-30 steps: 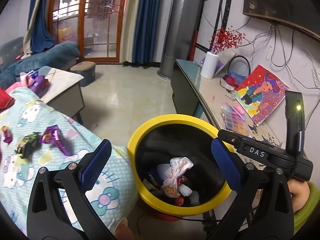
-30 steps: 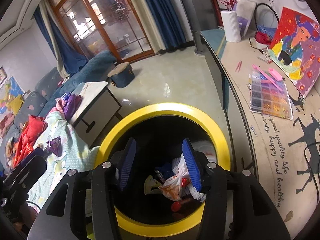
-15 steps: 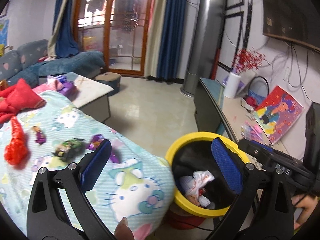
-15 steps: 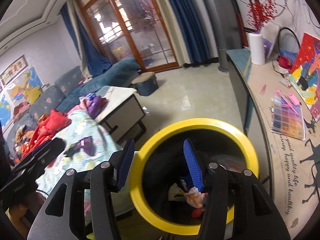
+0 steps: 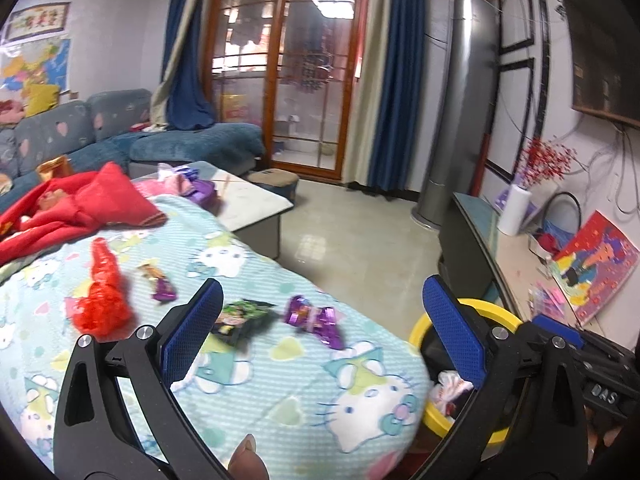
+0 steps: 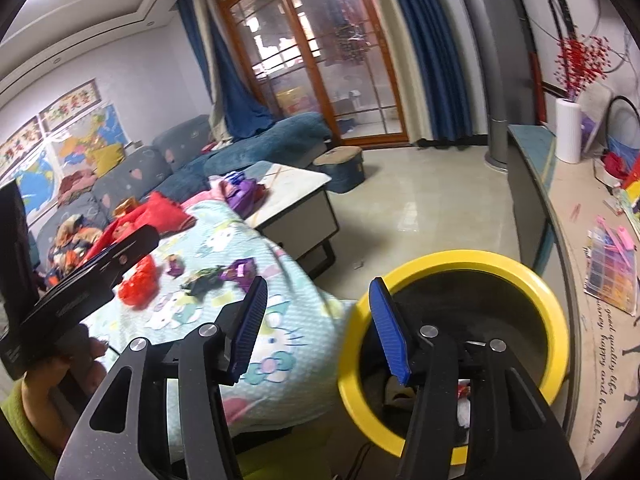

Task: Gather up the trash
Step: 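Move both open tools back toward the remaining wrappers on the bed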

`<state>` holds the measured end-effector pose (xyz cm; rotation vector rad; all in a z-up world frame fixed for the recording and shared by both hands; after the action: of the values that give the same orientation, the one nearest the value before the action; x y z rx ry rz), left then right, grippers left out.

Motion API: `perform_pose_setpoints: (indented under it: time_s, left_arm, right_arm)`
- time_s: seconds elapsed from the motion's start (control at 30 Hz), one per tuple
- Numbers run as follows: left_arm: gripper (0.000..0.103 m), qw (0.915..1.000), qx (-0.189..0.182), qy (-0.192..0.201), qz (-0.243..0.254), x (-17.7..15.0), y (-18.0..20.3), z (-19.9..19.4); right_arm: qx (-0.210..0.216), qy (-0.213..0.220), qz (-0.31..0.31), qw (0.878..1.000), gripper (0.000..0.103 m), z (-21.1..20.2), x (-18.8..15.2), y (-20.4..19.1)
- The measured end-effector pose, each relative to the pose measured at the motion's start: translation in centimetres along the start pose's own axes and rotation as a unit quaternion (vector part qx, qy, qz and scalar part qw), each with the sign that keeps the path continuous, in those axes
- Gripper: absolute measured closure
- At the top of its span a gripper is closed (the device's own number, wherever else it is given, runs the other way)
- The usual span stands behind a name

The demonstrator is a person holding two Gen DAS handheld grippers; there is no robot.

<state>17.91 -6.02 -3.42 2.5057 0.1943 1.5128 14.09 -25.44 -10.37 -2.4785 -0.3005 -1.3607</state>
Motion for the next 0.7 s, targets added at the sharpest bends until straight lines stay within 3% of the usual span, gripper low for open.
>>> perform_pose_setpoints:
  time_s: [0.7]
  left_arm:
    - [0.011, 0.9918, 0.095, 0.032, -0.079, 2.4, -10.8, -0.5]
  right_arm:
    - [0.074, -0.039, -0.056, 0.995, 0.049, 5.7, 2.1, -10.3]
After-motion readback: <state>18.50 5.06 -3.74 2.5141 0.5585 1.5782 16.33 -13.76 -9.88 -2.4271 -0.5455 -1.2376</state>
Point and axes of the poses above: each gripper's, at about its wrist camera, not at the fingertips, and z roughly the way its jaws point, y to its right, x to its top, the point moved 4 cm from there along z, roughly the way its jaws point, and after that the axes turned 10 degrees about -z, right-handed, at the moved point
